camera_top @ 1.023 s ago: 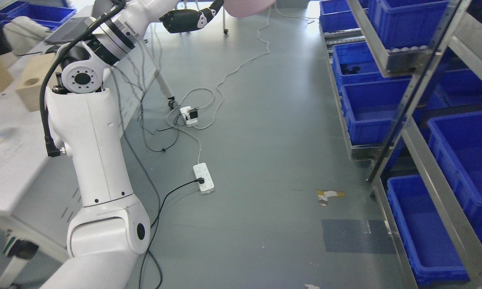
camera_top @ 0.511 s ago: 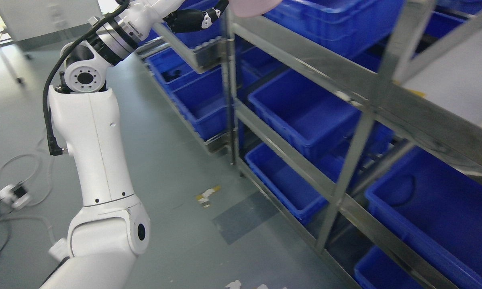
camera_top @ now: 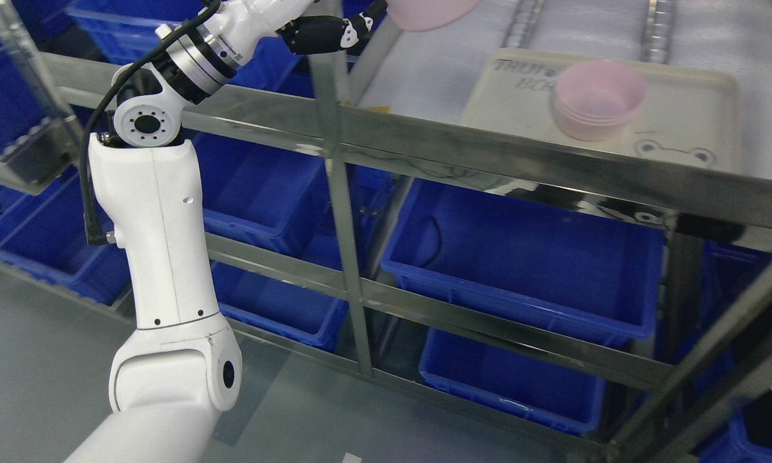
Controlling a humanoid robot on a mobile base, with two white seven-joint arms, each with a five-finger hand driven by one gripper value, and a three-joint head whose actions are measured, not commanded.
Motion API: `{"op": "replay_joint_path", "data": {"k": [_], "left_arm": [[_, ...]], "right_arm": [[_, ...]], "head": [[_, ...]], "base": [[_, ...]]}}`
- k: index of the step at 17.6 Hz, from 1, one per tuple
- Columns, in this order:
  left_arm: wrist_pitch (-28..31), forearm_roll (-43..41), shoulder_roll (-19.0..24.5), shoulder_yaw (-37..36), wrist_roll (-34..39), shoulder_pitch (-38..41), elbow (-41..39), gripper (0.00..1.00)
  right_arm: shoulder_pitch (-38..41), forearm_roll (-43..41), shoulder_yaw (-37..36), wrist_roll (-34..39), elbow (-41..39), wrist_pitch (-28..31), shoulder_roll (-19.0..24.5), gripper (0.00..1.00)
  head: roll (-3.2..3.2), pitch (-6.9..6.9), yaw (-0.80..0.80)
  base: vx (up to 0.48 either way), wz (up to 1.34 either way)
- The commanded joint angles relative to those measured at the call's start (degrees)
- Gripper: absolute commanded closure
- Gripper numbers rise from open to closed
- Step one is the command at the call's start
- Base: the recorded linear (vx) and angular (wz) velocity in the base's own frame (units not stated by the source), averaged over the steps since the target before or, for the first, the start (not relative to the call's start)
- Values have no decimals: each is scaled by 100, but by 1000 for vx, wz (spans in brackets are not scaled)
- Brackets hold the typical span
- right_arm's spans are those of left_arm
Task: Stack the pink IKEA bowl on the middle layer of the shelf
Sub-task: 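Hold the bowl raised in the left hand while the robot drives to the other shelf, then lower the pink bowl onto the stacked pink bowls with the left hand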
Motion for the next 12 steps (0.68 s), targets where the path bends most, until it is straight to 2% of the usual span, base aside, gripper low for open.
{"op": "replay_joint_path", "data": {"k": [1, 6, 12], "left_arm": [[-1, -81, 100, -118, -77, -4, 0, 99], [-1, -1669, 100, -100, -499, -57, 747, 99], [-1, -2279, 100, -372, -500, -505, 1353, 99]], "right_arm": [[-4, 3, 26, 2, -100, 5, -100, 0], [-4, -5, 26, 2, -100, 5, -100, 0], [-4, -5, 26, 2, -100, 5, -100, 0]], "head": [[0, 0, 0], [0, 0, 0], [0, -1, 0]], "base": [[-53, -1049], [-11, -812], [45, -299]]}}
